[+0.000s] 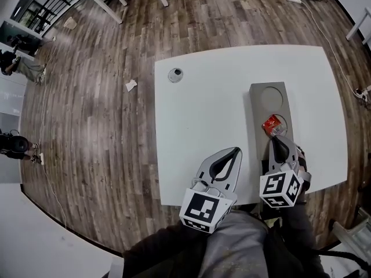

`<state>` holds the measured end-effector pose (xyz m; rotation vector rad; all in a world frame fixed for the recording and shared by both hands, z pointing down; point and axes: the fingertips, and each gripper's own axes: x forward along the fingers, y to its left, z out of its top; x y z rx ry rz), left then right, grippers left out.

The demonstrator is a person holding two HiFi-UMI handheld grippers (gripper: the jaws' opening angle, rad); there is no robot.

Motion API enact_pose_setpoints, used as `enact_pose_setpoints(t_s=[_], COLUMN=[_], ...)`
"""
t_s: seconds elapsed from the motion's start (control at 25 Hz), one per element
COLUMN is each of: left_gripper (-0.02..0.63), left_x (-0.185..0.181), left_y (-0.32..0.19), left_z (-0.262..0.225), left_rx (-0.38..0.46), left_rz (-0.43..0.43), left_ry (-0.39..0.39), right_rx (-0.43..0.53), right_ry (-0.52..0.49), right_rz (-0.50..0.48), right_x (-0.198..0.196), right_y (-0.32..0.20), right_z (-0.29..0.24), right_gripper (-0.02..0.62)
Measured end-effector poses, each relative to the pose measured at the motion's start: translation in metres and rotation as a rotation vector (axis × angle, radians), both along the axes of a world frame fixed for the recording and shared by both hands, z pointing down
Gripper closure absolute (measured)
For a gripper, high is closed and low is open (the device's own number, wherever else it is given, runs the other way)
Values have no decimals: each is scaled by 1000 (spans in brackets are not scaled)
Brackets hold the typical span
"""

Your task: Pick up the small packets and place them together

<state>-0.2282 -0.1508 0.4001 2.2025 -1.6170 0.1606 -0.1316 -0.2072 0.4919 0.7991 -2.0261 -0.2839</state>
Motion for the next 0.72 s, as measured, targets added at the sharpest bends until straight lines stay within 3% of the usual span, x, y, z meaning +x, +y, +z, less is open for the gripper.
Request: enact_pose_setpoints(t_s=[0.28, 0.72], left_gripper=[603, 603], left_x=[4, 37], left_y=[10, 36], left_z=[-10, -30], left_rx=[20, 73], left_rz=[4, 47], left_ry=[-2, -15], right_rx=[-26, 35], right_ry=[-63, -95], right_rz=[17, 49], right_x=[0, 30], right_y=[11, 35], right_z=[-11, -36], right_gripper=[442, 442])
